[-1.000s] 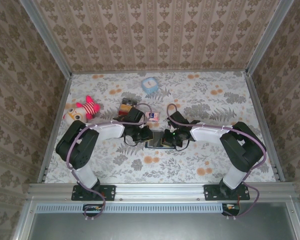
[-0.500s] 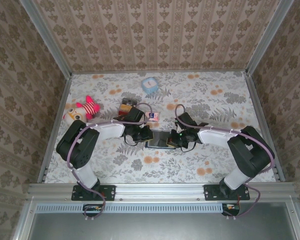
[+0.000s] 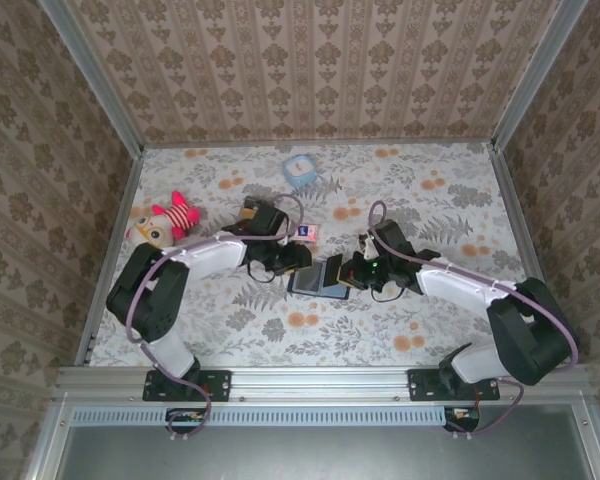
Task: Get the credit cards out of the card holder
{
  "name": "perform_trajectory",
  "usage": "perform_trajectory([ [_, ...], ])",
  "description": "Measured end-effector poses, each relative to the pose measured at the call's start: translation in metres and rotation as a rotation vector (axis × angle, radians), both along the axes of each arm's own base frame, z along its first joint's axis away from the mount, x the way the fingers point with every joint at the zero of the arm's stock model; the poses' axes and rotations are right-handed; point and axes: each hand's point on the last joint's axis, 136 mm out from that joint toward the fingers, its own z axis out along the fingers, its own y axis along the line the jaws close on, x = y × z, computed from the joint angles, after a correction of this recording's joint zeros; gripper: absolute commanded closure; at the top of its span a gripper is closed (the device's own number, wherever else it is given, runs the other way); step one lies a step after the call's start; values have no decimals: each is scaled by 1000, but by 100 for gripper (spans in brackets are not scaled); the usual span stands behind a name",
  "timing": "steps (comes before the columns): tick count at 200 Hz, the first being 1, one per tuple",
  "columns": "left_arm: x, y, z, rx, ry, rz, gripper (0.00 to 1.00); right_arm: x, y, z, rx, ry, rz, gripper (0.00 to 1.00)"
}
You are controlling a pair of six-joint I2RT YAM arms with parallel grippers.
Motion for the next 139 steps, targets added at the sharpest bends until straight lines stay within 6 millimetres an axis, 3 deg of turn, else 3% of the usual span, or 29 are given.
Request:
perform_trajectory([
  [35,23,7,67,-137,-127,15,21,13,5,44,132,-121,11,100],
  [74,20,8,111,-283,-155,-10,16,25,15,84,273,-223,41,100],
  [111,22,1,137,-411,-152,-25,21,31,26,118,382,-298,79,100],
  [139,20,-4,148,-491,-136,-39,40,35,32,130,433,-320,95,100],
])
